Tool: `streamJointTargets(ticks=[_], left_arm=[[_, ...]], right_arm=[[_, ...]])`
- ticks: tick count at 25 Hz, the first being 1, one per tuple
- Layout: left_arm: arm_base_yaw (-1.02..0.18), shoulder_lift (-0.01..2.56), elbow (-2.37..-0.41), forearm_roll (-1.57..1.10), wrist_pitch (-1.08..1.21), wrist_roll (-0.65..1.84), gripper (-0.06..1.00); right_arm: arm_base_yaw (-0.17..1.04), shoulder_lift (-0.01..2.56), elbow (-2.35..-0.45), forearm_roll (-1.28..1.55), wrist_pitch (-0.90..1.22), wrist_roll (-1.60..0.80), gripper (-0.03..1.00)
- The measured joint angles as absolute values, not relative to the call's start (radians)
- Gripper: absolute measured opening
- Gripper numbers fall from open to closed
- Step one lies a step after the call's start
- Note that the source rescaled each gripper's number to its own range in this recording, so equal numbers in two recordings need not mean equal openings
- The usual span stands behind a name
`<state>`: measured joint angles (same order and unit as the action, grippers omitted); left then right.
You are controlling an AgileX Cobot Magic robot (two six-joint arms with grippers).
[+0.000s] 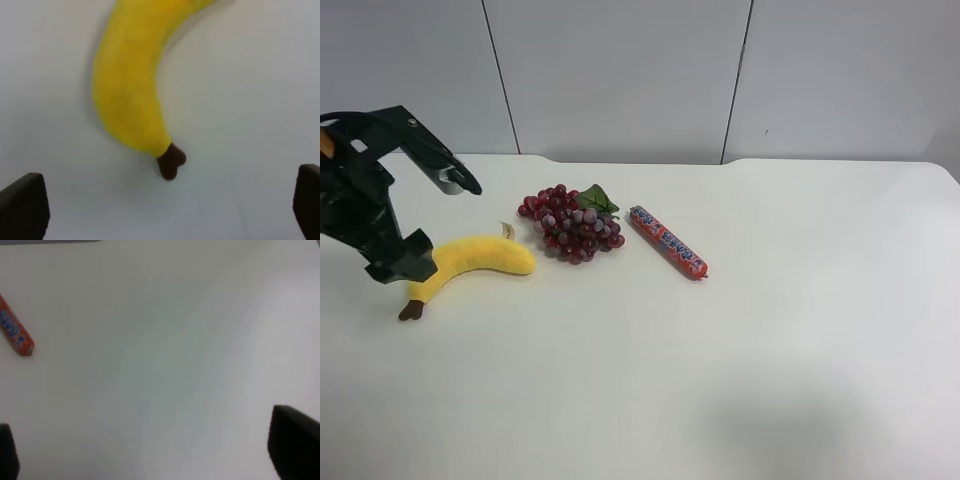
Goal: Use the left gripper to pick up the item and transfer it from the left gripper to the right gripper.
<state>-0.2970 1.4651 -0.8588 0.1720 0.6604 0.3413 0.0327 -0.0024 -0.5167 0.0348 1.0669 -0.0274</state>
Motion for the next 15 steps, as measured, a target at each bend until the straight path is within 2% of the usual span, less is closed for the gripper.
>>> streamJointTargets(ticks=[5, 15], left_arm=[[-0.284, 1.608, -0.886, 0.165, 0.625, 0.358, 1.00], [-0.145, 1.754, -0.888, 0.053, 0.507, 0.457, 1.00]], right_arm=[[0.033, -0.002, -0.517, 0.035, 1.067, -0.027, 1.00], [0.033, -0.002, -0.517, 0.035, 1.067, -0.027, 1.00]])
